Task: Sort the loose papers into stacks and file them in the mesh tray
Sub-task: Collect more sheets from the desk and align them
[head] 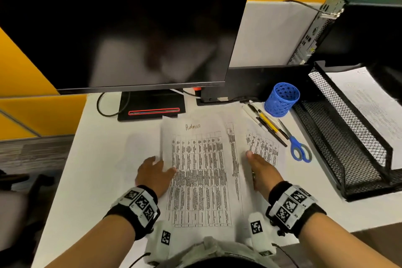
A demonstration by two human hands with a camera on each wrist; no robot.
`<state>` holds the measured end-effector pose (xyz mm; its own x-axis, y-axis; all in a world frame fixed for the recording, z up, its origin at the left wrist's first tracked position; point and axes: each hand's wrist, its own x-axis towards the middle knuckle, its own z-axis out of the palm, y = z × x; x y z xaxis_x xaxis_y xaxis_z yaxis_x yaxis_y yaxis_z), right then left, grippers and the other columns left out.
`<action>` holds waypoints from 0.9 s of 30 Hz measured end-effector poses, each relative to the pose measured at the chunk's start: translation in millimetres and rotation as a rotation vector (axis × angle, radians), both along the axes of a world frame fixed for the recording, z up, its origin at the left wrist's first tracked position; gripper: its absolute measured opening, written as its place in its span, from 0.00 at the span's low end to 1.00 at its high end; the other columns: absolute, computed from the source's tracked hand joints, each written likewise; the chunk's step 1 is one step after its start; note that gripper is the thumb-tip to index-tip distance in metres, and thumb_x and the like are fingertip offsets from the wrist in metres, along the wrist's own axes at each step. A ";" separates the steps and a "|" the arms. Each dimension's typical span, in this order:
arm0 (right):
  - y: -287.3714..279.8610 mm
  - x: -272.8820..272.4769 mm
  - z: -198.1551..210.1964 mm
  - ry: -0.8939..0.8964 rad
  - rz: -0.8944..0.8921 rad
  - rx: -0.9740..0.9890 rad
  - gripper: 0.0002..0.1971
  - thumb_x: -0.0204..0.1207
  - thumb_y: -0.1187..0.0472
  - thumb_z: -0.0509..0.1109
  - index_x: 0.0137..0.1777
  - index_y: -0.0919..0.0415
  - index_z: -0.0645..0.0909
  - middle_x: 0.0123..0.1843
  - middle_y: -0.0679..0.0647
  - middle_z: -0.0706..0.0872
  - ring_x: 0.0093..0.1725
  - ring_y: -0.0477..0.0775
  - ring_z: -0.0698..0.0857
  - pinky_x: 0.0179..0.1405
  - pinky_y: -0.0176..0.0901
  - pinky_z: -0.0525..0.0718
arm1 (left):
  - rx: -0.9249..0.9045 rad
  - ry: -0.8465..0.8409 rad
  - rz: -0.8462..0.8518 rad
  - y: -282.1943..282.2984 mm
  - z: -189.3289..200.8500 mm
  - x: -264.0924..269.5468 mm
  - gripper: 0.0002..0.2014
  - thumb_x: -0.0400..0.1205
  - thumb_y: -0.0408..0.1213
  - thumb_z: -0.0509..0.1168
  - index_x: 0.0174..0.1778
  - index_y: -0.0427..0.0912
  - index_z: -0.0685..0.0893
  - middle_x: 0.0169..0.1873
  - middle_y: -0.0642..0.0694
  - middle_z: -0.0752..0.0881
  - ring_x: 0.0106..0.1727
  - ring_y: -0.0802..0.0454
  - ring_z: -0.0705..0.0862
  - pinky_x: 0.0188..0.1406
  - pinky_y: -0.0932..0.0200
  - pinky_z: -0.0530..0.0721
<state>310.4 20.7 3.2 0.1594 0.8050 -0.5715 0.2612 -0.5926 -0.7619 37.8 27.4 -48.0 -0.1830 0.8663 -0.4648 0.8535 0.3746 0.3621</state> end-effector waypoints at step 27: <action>1.4 -3.9 -6.9 -0.148 0.022 -0.128 0.23 0.69 0.54 0.76 0.59 0.65 0.78 0.59 0.60 0.85 0.59 0.64 0.83 0.63 0.52 0.78 | 0.400 -0.643 0.582 -33.2 35.5 -67.7 0.09 0.82 0.36 0.63 0.57 0.44 0.84 0.51 0.42 0.87 0.57 0.39 0.84 0.53 0.51 0.79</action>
<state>306.5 22.1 -3.7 0.2323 0.7314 -0.6411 0.3783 -0.6752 -0.6332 -29.9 -5.8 -12.4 -0.4477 0.8365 -0.3160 0.1650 0.4246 0.8902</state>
